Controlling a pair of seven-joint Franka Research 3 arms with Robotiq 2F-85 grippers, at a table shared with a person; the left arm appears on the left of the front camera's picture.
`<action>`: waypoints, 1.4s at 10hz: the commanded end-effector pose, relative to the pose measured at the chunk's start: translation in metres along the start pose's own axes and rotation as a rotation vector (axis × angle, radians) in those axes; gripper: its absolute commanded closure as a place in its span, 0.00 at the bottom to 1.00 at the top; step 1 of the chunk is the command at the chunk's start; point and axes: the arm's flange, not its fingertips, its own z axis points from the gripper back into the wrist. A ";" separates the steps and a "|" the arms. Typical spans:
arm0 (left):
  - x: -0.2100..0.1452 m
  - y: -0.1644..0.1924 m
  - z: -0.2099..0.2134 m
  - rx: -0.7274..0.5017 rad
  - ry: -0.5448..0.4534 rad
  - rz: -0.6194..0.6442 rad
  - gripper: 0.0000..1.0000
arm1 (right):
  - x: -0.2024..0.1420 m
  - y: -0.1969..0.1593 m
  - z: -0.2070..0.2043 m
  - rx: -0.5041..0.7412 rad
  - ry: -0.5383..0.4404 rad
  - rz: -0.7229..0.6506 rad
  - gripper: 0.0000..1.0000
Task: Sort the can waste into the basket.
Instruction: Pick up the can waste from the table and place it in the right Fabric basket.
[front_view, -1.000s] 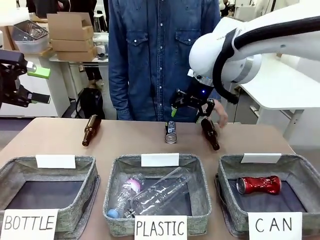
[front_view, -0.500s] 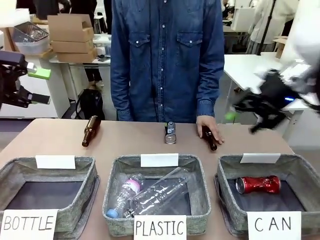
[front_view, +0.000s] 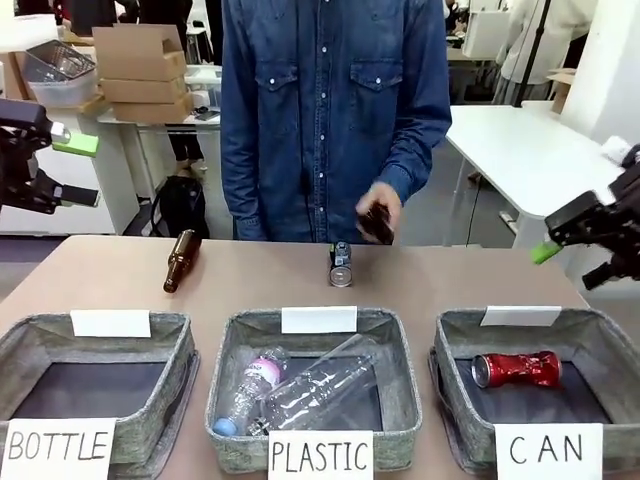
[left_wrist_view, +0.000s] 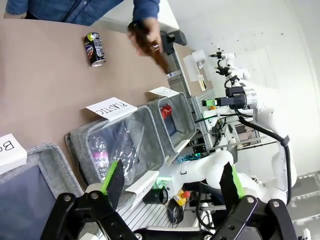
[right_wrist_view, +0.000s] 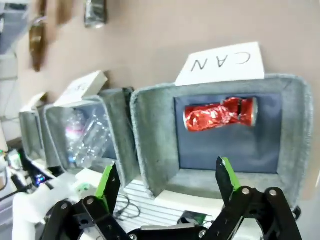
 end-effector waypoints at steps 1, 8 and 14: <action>0.001 0.000 0.002 -0.004 0.009 -0.014 0.00 | 0.028 0.017 -0.014 0.168 -0.032 0.041 0.00; 0.001 0.000 0.002 -0.004 0.009 -0.014 0.00 | -0.012 -0.112 0.070 0.590 -0.128 -0.202 0.00; 0.001 0.000 0.002 -0.004 0.009 -0.014 0.00 | 0.044 -0.013 0.009 0.586 -0.001 0.053 0.00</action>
